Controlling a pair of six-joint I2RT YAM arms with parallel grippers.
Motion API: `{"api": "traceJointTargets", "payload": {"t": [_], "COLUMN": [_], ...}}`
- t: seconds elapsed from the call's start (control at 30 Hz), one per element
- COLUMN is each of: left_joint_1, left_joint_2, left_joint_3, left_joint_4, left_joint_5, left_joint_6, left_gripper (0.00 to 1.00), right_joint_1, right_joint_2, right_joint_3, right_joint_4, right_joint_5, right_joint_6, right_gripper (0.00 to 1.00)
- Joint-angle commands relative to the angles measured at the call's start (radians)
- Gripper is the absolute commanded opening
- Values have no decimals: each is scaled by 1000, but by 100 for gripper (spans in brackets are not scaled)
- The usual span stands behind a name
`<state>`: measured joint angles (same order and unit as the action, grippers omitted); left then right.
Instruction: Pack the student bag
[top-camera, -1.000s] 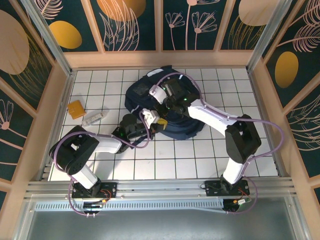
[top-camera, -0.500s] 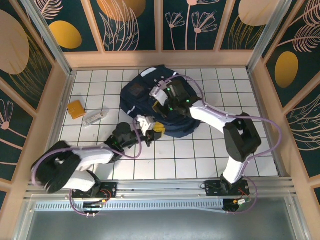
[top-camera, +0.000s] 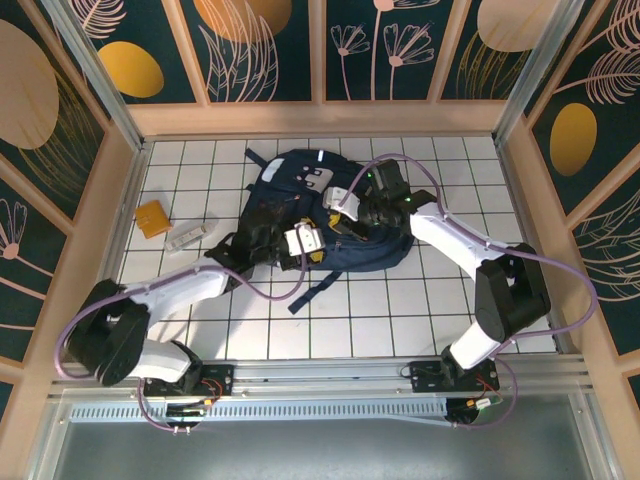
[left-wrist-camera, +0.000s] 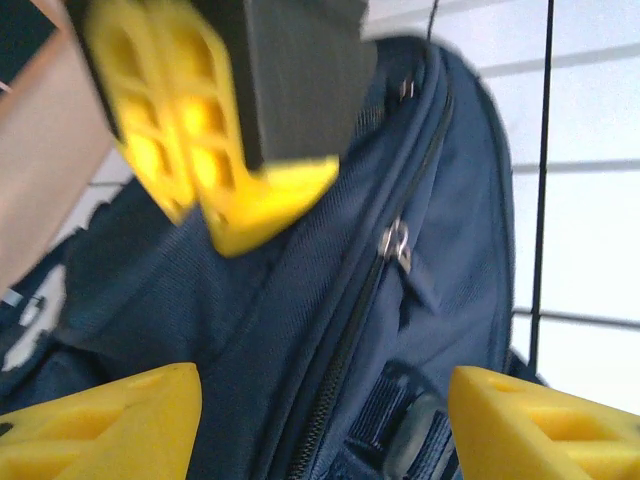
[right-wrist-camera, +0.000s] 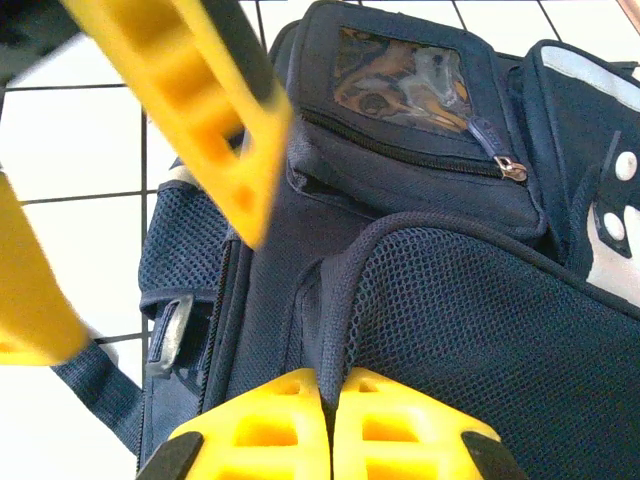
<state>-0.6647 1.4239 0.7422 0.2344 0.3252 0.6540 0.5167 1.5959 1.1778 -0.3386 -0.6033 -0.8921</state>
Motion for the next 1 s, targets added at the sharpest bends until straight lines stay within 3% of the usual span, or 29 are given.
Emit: {"api": "traceJointTargets", "payload": {"t": [0.0, 0.2, 0.47, 0.6, 0.7, 0.73, 0.9, 0.97], "left_joint_1": [7, 6, -2, -3, -2, -2, -1, -2], "left_joint_2": [40, 91, 130, 179, 215, 226, 325, 356], "left_joint_3": [53, 81, 51, 56, 49, 49, 117, 137], "left_joint_4": [-65, -66, 40, 68, 89, 97, 21, 5], "left_joint_5": [-29, -154, -262, -279, -277, -282, -297, -288], "left_joint_6": [152, 245, 302, 314, 329, 323, 323, 306], "left_gripper": [66, 60, 35, 34, 34, 33, 0, 0], "right_joint_1": [-7, -25, -30, -30, -28, -26, -36, -40], "right_joint_2": [-29, -61, -34, -33, -40, -45, -105, -145], "right_joint_3": [55, 14, 31, 24, -5, -20, -122, -167], "right_joint_4": [-14, 36, 77, 103, 97, 93, 162, 258], "right_joint_5": [-120, -181, -242, -256, -186, -128, 60, 166], "right_joint_6": [-61, -24, 62, 113, 86, 72, 81, 198], "right_gripper": [0, 0, 0, 0, 0, 6, 33, 40]}}
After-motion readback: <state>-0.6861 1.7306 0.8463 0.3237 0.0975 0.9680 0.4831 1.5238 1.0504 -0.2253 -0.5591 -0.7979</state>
